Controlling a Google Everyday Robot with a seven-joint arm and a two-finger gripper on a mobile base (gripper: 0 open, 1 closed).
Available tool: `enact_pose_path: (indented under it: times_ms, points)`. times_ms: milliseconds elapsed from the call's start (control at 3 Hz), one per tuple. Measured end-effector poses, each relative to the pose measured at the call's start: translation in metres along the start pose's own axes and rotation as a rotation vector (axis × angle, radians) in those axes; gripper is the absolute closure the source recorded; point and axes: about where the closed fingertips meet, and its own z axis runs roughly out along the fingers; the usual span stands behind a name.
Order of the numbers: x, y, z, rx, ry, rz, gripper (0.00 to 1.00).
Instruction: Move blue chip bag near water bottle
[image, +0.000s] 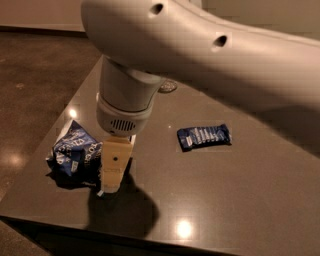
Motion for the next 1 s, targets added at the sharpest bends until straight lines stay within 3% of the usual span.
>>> enact_pose_path:
  times_ms: [667,1000]
  points:
    - [-0.011,0.017,0.035,-0.097,0.040,-0.073,0.00]
    - [-0.010,0.019,0.040,-0.121,0.054,-0.090,0.24]
